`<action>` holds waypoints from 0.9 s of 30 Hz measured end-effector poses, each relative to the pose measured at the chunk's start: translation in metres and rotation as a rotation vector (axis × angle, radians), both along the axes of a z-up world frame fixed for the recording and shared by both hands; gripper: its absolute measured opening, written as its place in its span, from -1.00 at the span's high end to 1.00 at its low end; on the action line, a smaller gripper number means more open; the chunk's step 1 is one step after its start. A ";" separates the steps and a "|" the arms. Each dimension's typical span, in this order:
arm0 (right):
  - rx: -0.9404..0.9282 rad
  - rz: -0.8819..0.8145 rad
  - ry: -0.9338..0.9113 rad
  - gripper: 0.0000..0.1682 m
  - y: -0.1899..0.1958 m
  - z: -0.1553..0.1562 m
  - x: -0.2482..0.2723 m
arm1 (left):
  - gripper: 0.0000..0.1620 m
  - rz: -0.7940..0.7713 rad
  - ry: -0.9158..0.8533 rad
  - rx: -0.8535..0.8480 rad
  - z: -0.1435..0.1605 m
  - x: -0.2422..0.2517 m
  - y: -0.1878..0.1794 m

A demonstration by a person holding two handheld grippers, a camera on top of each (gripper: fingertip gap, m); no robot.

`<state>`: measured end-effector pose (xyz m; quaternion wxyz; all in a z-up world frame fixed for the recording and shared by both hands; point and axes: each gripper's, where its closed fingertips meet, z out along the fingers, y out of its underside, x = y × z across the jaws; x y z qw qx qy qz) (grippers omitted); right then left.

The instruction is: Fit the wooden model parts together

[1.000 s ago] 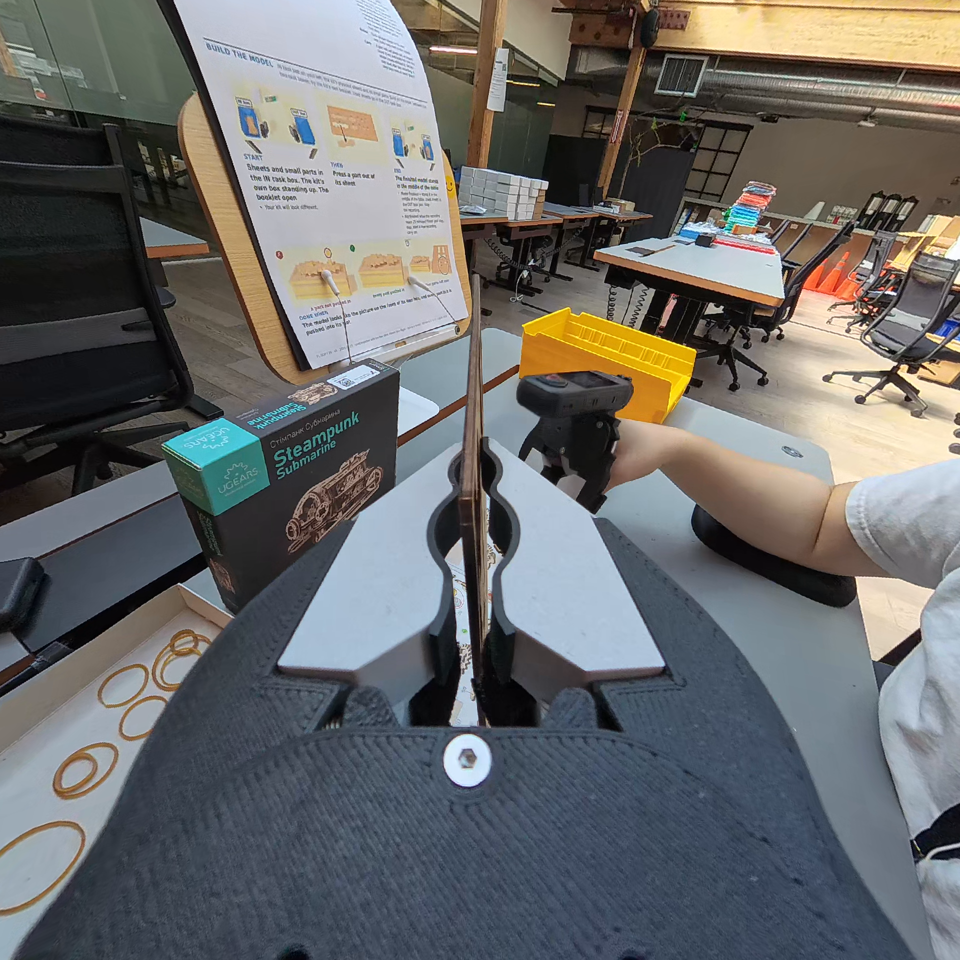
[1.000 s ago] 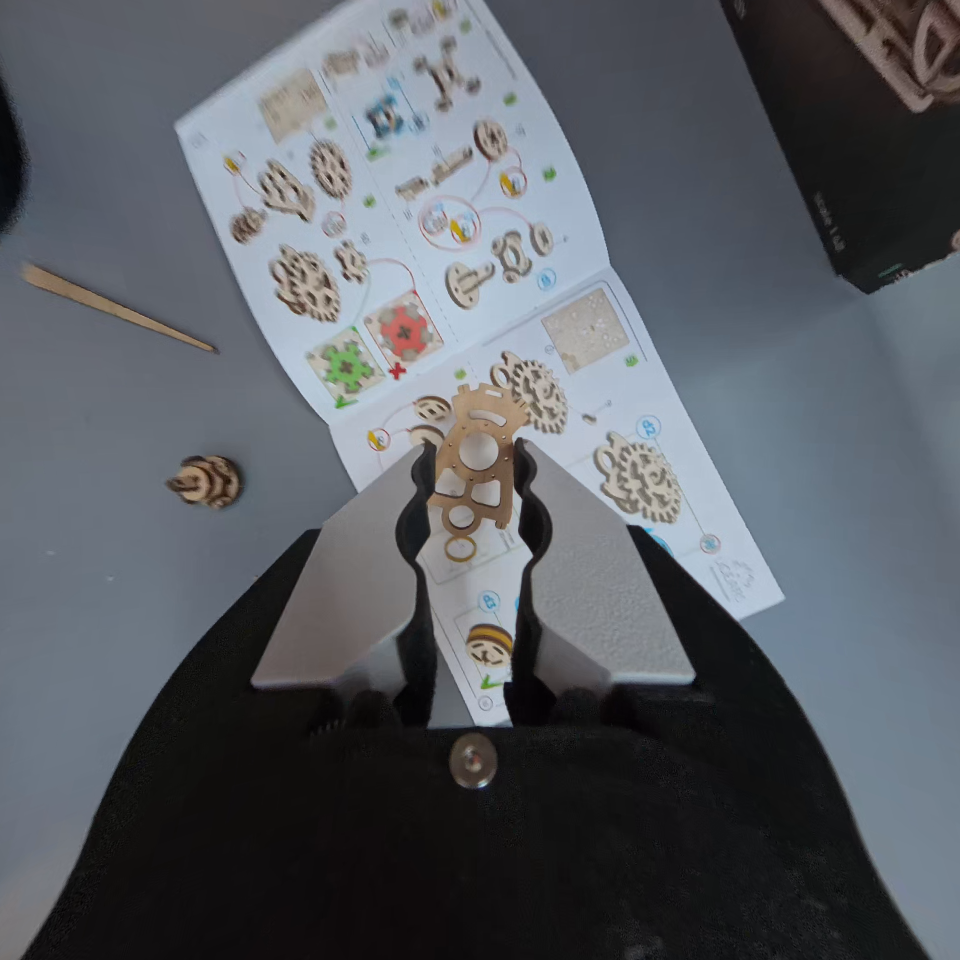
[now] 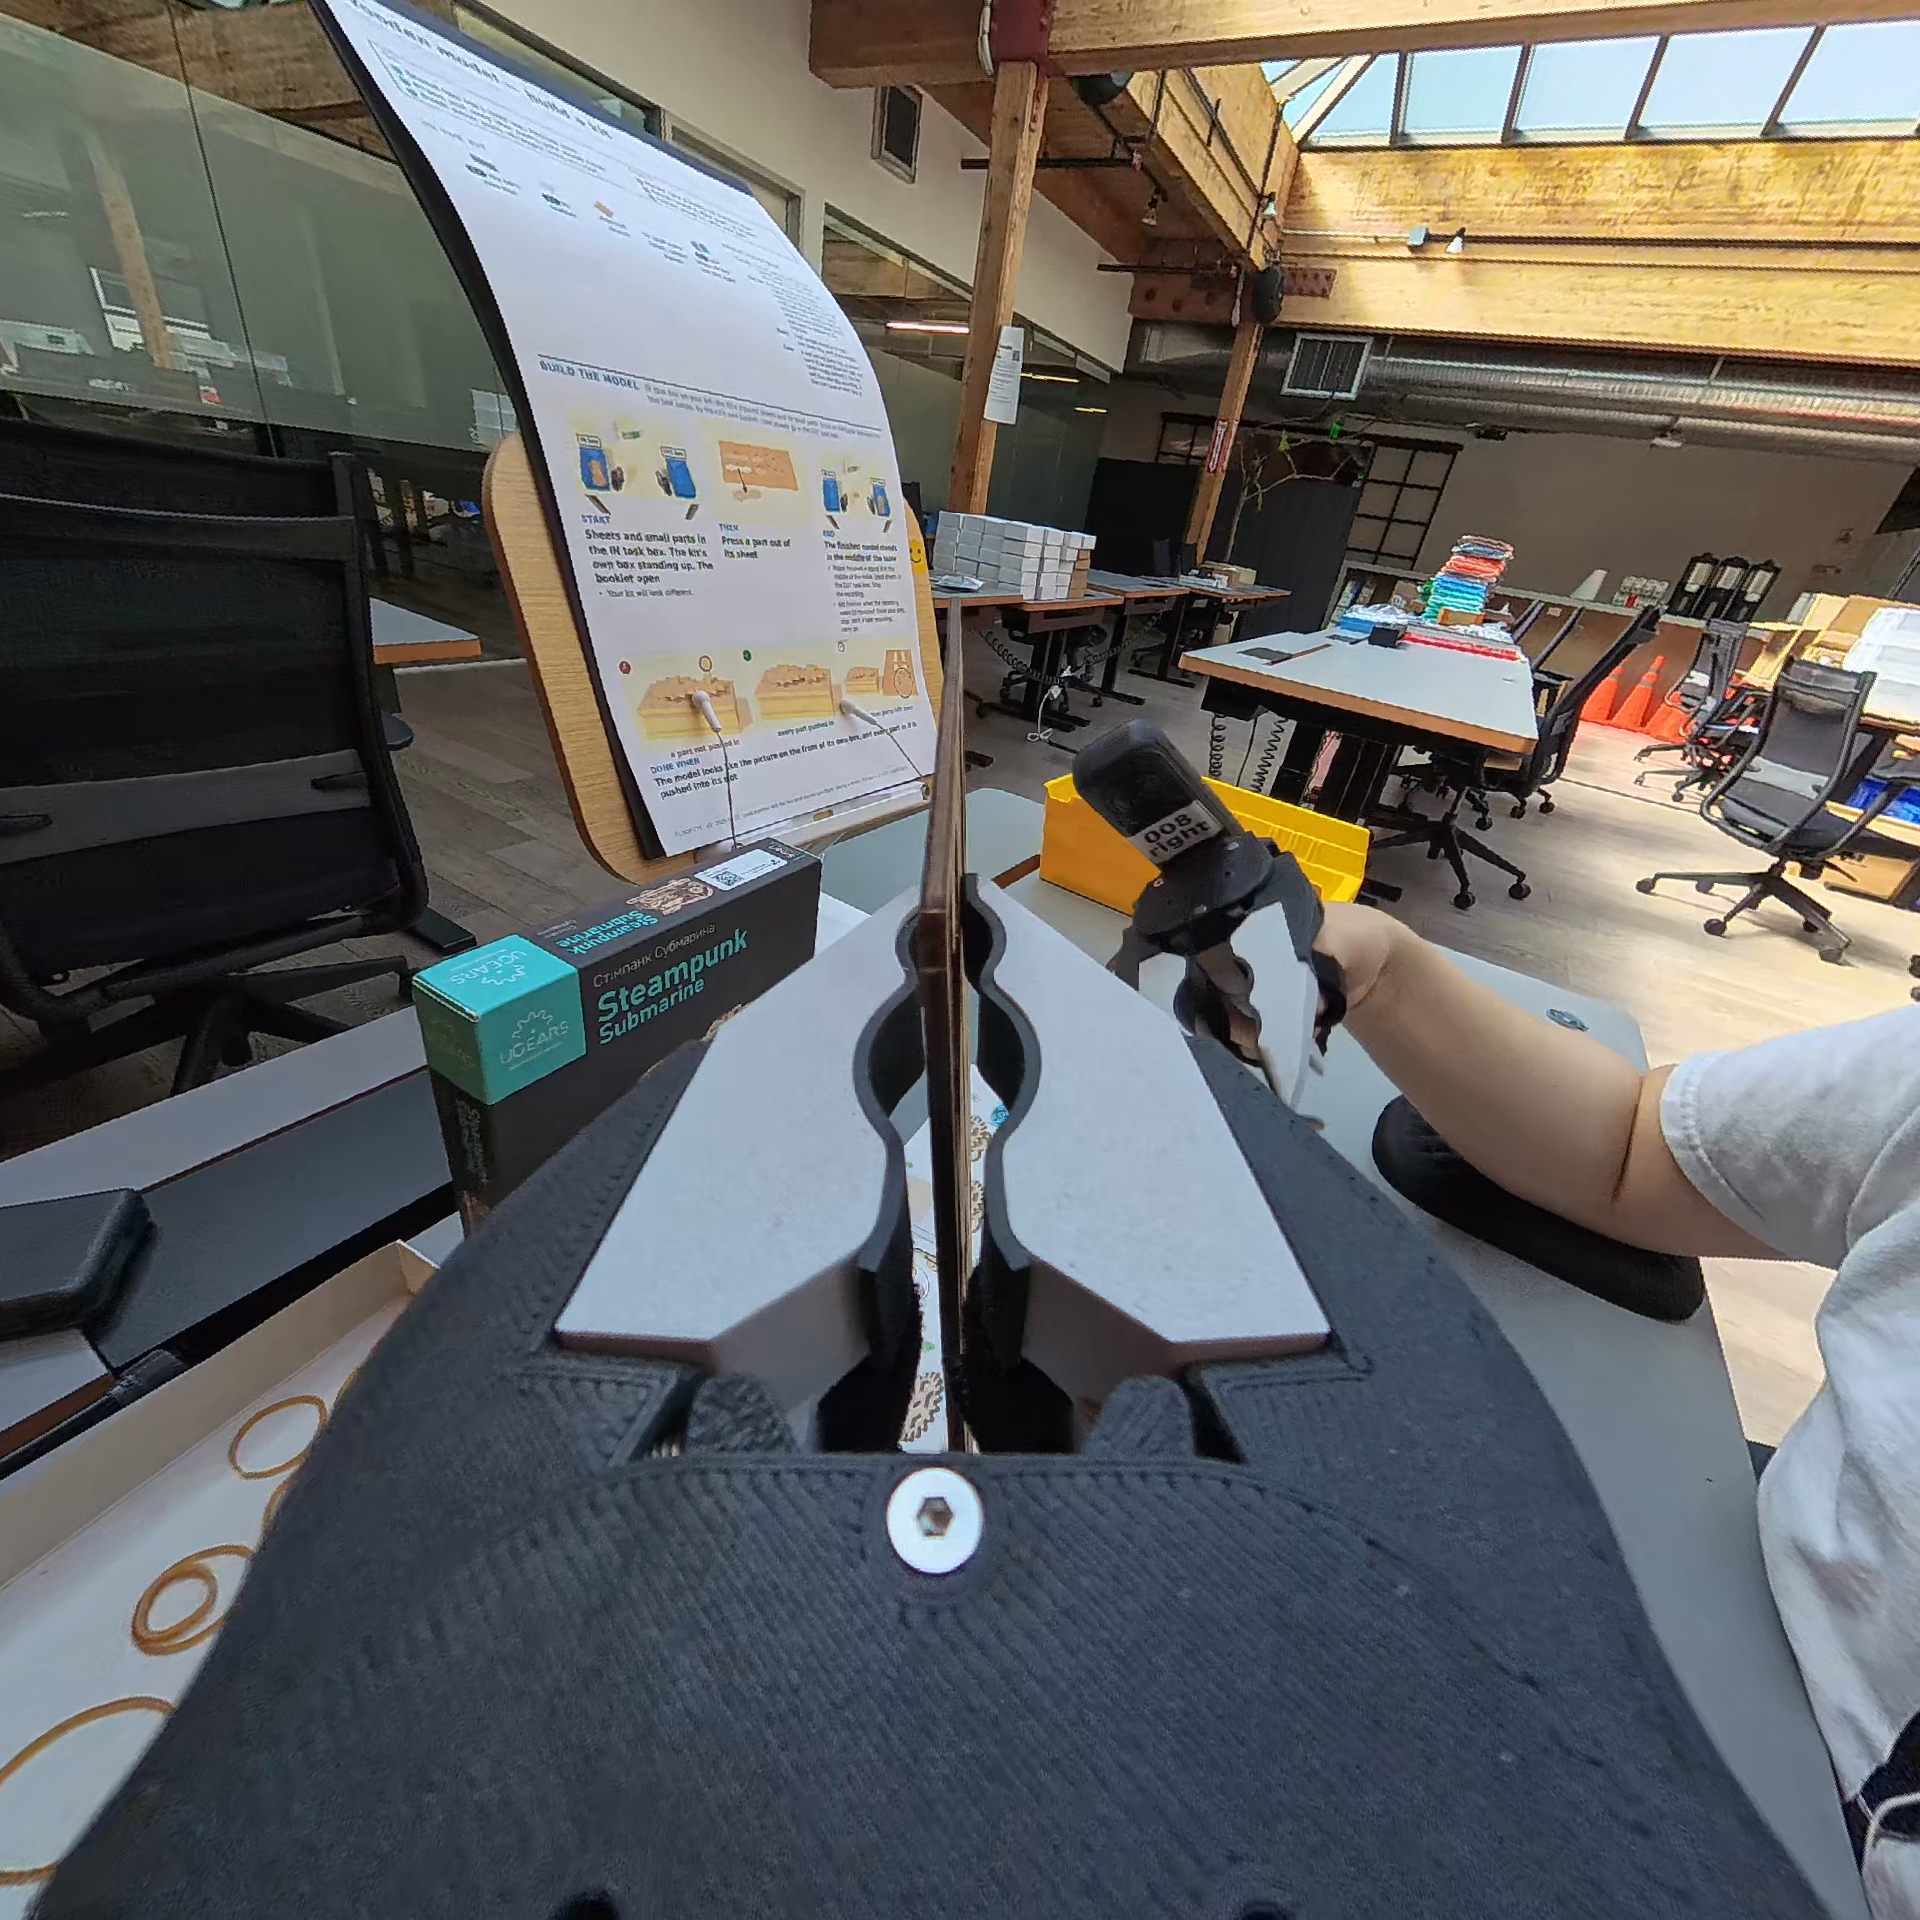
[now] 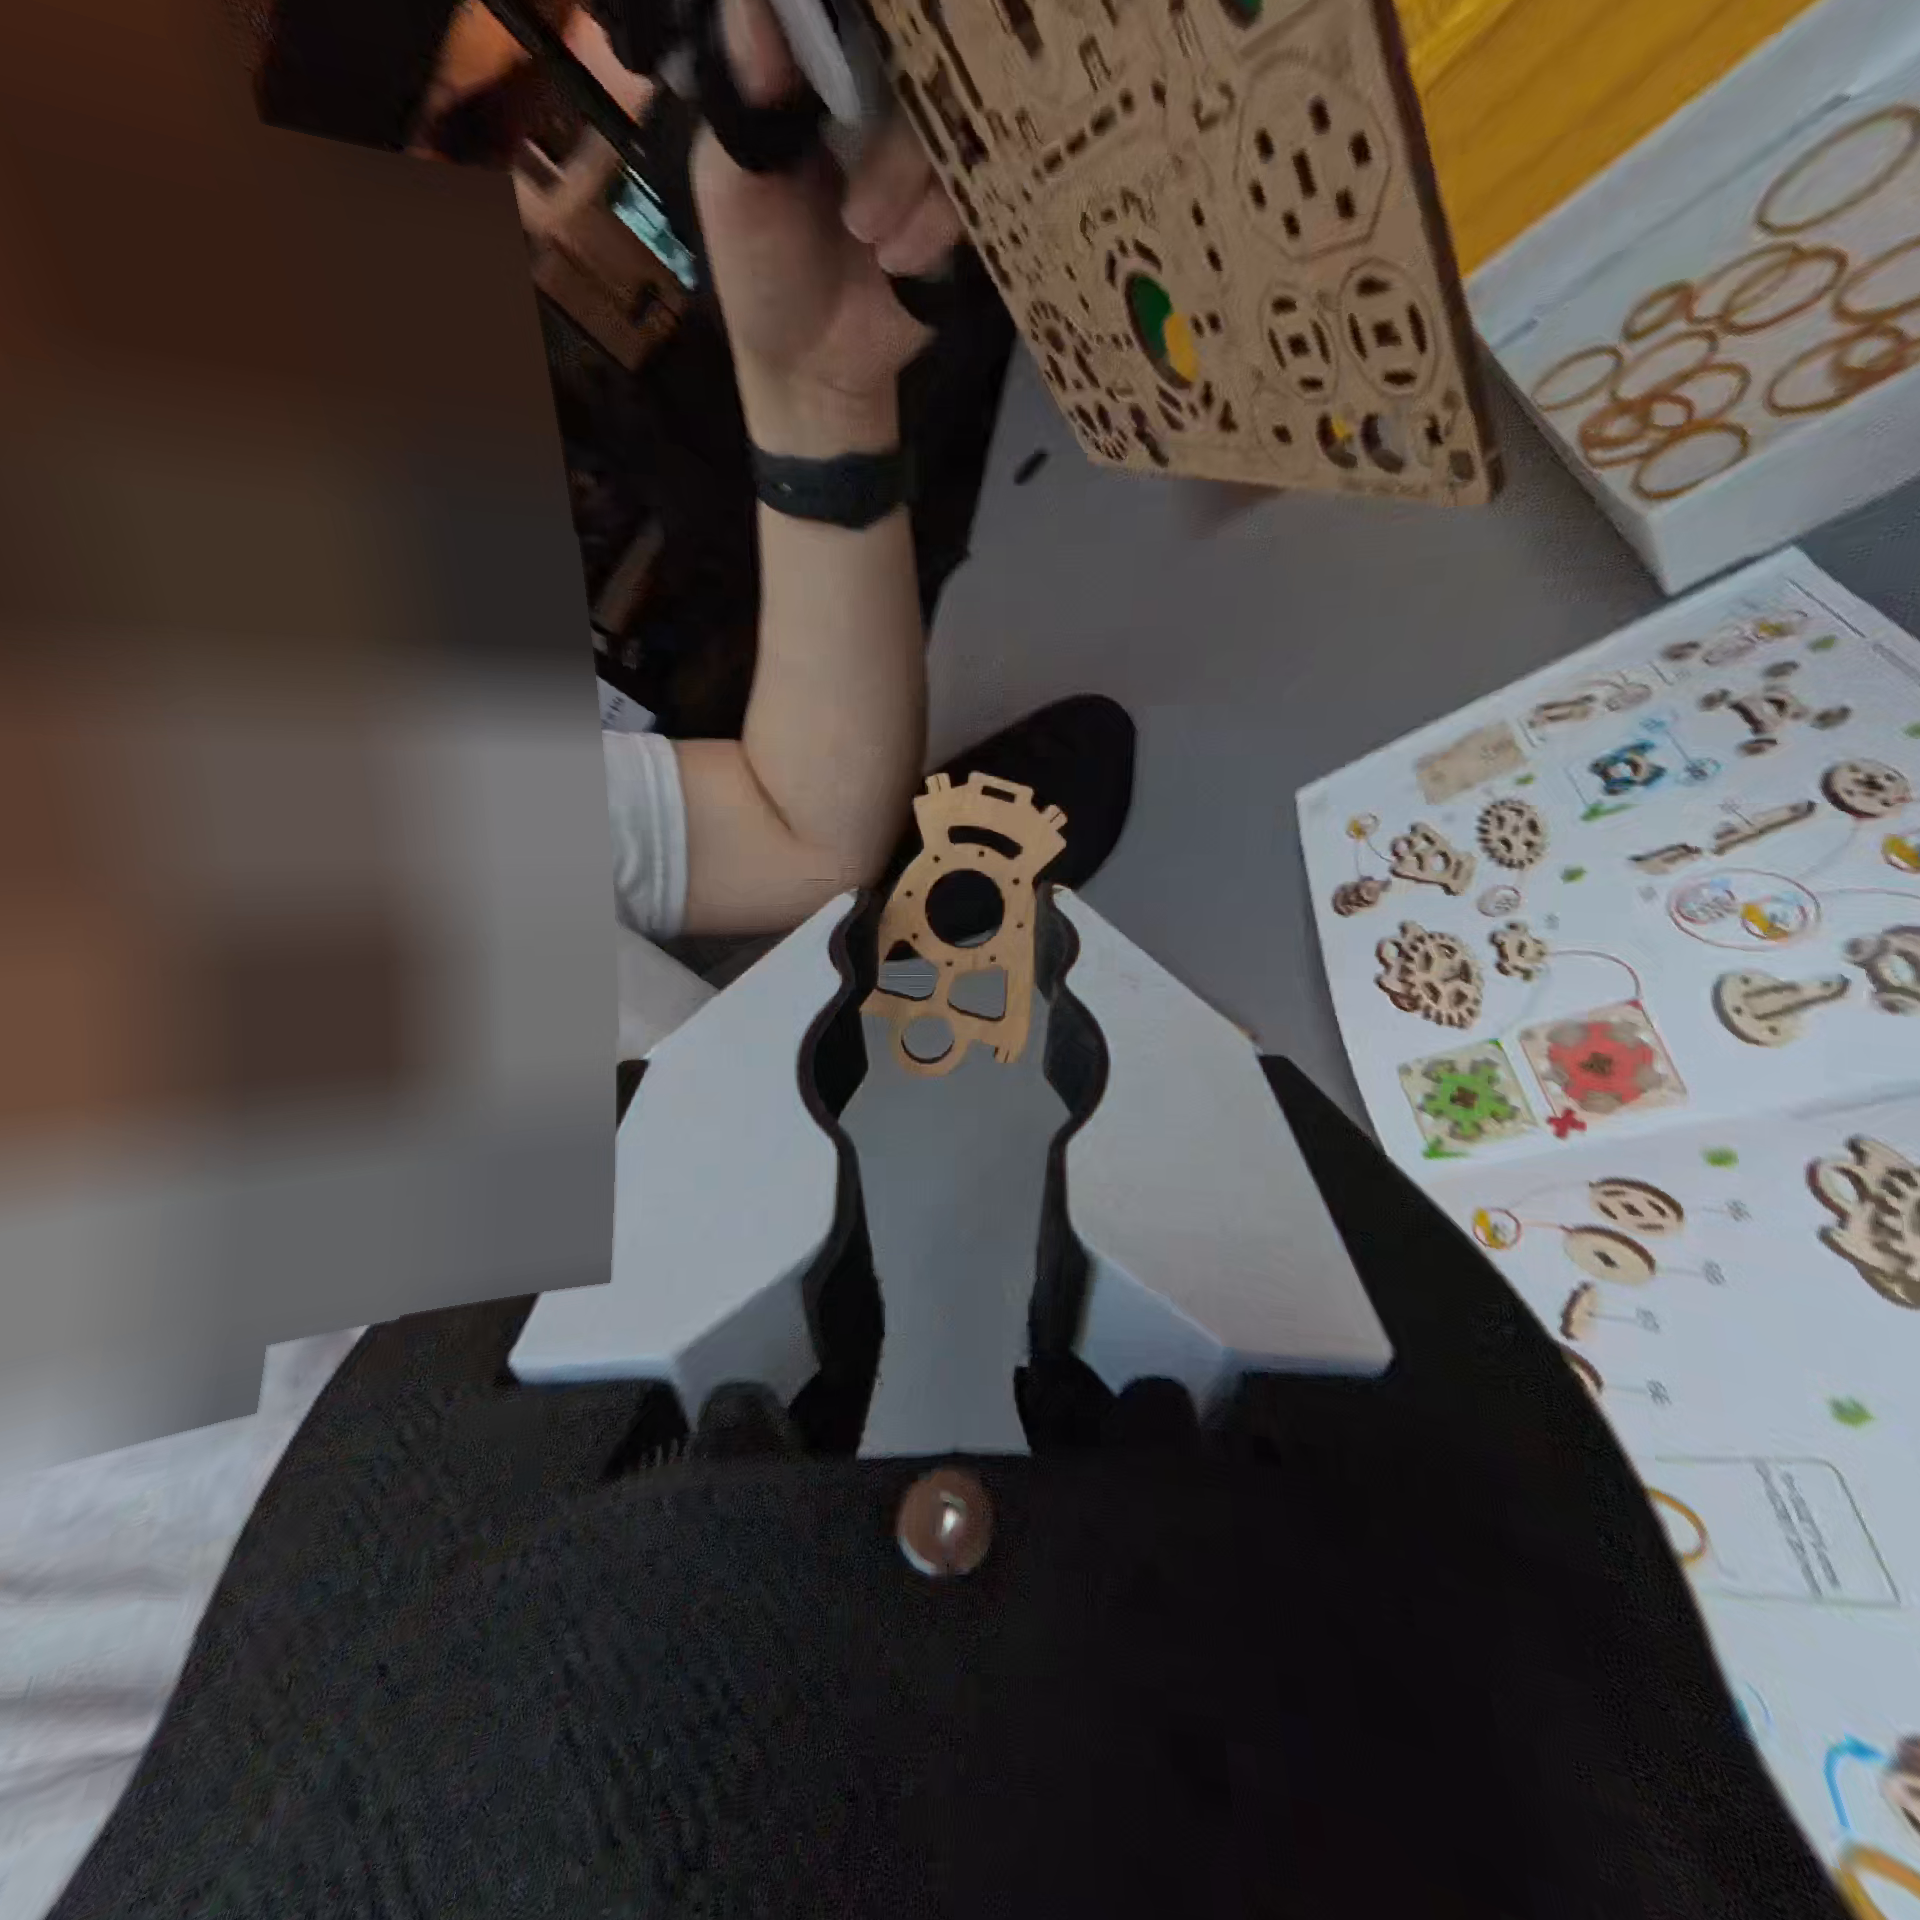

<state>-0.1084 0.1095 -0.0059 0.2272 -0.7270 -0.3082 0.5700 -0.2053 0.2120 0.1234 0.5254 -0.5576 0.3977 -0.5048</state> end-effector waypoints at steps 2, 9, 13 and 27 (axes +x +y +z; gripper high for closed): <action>0.036 -0.017 -0.302 0.66 -0.012 -0.033 -0.015 | 1.00 0.005 -0.007 -0.005 0.001 -0.002 0.002; 0.052 0.071 -0.844 0.66 -0.056 -0.119 -0.047 | 0.99 0.005 -0.006 -0.023 -0.003 0.001 0.006; -0.016 0.117 -0.861 0.66 -0.069 -0.139 -0.059 | 1.00 0.011 0.003 -0.016 -0.004 0.002 0.005; 0.065 0.154 -0.798 0.56 -0.060 -0.112 -0.050 | 1.00 0.003 -0.012 -0.032 -0.004 0.000 0.007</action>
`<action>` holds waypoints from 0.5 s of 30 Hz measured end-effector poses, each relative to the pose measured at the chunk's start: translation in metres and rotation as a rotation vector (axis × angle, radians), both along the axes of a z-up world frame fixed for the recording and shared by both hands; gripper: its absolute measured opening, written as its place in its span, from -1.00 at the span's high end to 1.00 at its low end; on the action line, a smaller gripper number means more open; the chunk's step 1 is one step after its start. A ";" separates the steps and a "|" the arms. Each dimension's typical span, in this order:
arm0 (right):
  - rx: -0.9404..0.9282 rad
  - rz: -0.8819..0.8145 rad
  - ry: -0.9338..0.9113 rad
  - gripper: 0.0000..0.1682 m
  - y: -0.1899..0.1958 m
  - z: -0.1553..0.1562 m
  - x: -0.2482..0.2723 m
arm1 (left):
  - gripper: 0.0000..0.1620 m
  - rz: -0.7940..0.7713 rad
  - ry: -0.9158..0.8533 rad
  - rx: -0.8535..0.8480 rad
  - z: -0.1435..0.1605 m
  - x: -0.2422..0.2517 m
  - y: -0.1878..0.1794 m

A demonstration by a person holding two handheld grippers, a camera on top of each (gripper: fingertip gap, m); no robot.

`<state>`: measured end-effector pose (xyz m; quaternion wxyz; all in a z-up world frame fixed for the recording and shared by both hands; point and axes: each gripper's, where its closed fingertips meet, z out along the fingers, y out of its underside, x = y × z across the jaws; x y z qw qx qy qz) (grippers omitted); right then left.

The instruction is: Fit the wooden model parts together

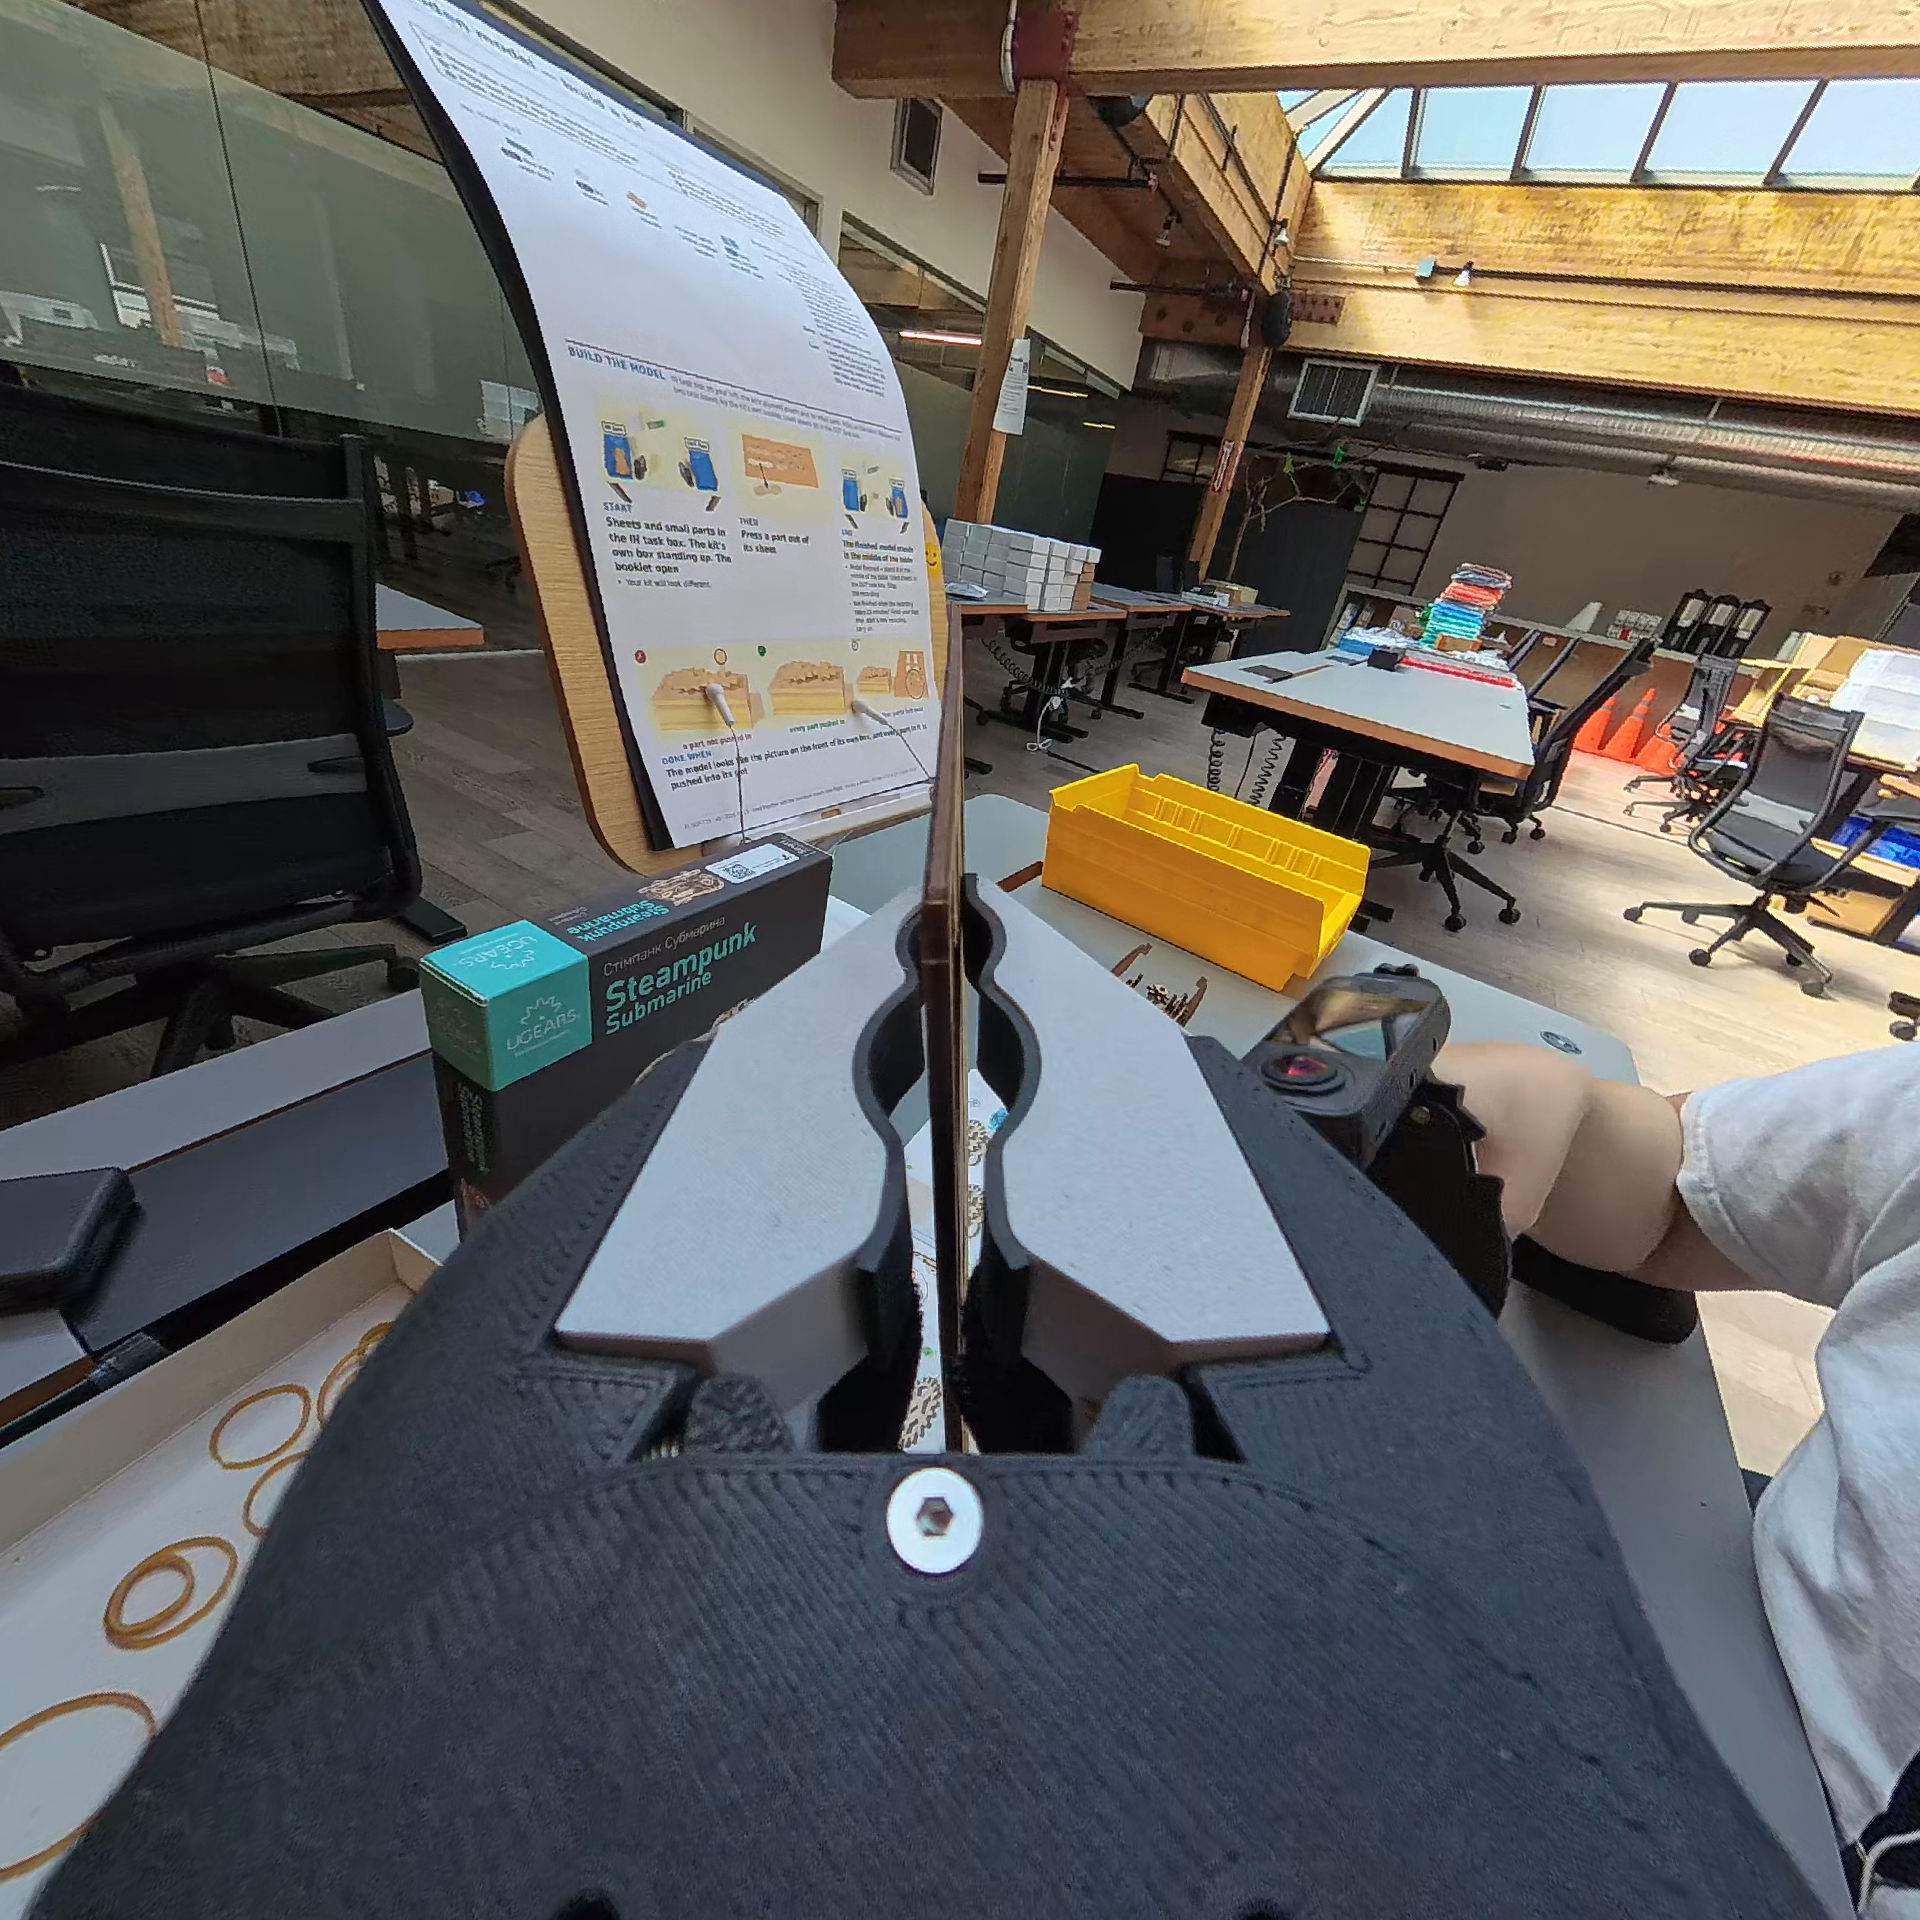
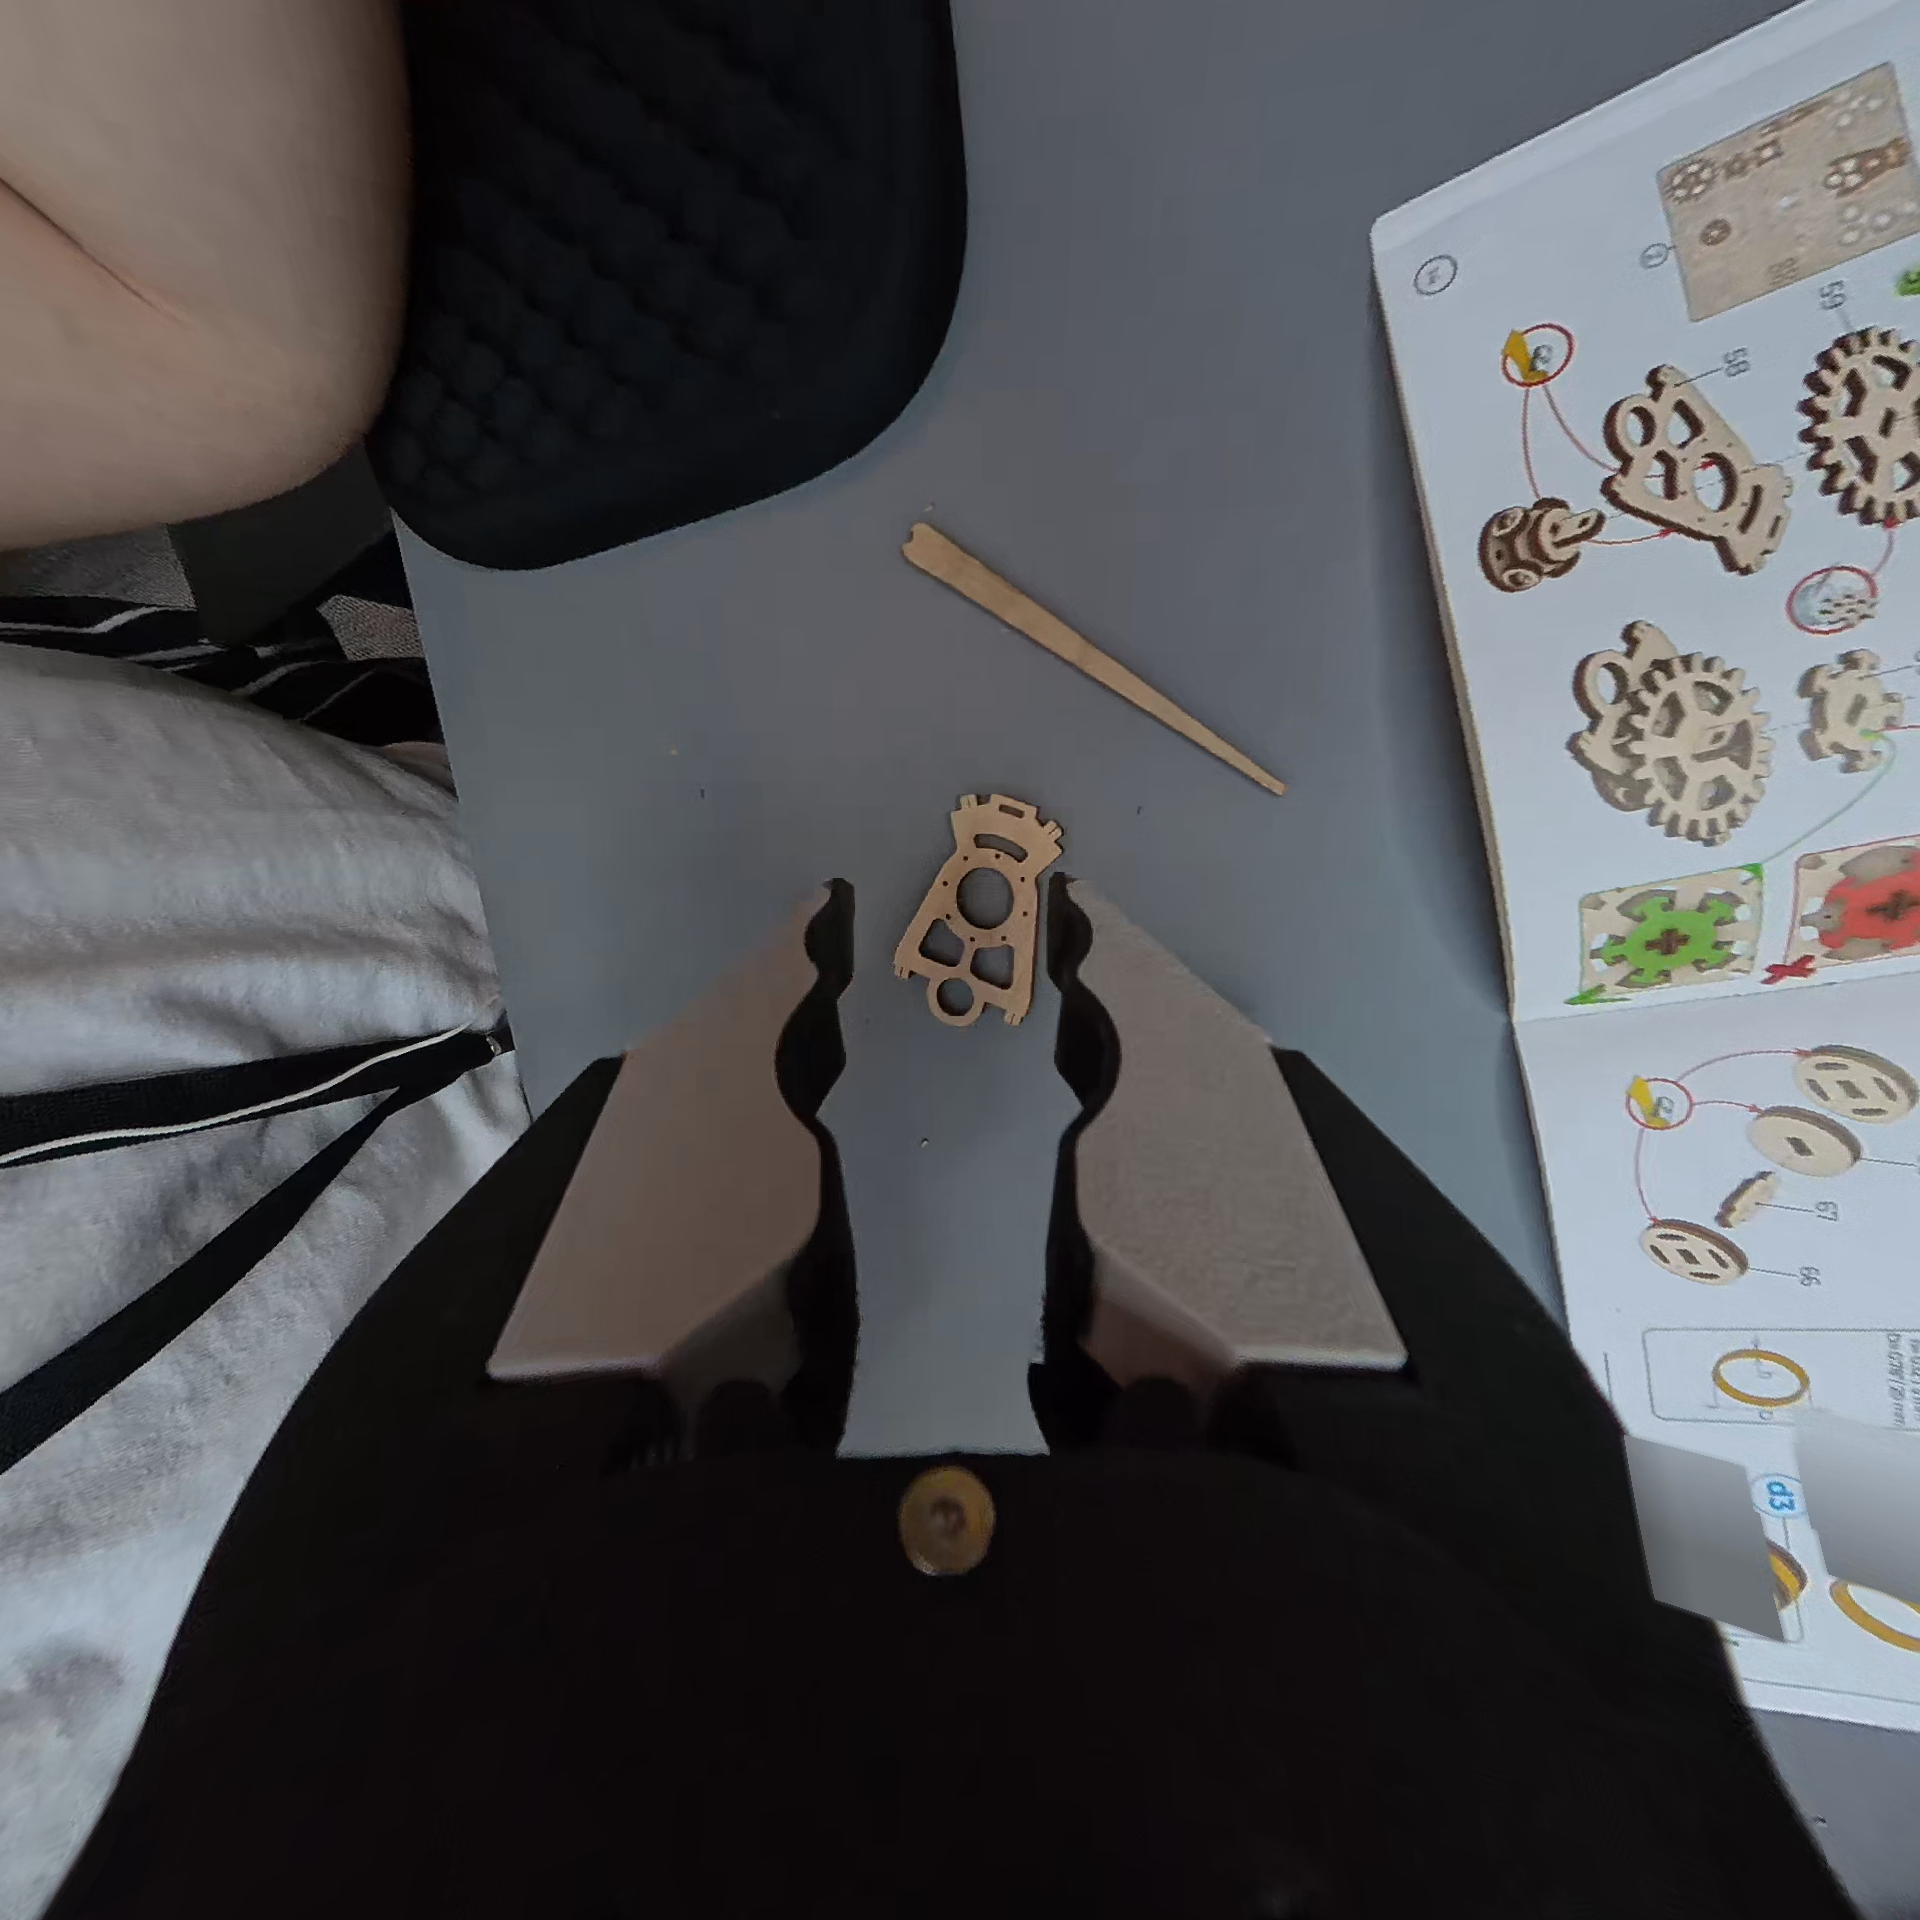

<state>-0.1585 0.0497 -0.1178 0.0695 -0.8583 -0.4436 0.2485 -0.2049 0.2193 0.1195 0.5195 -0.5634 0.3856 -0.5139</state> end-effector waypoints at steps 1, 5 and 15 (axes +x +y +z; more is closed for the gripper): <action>0.026 -0.009 0.022 0.56 0.005 0.009 0.003 | 1.00 -0.006 -0.001 -0.003 0.000 0.001 -0.001; 0.157 -0.091 0.158 0.62 0.032 0.060 0.028 | 1.00 -0.058 -0.002 -0.026 -0.003 0.009 -0.006; 0.821 -0.364 0.623 -0.05 0.112 0.186 0.102 | 1.00 -0.244 0.044 -0.070 -0.023 0.058 -0.033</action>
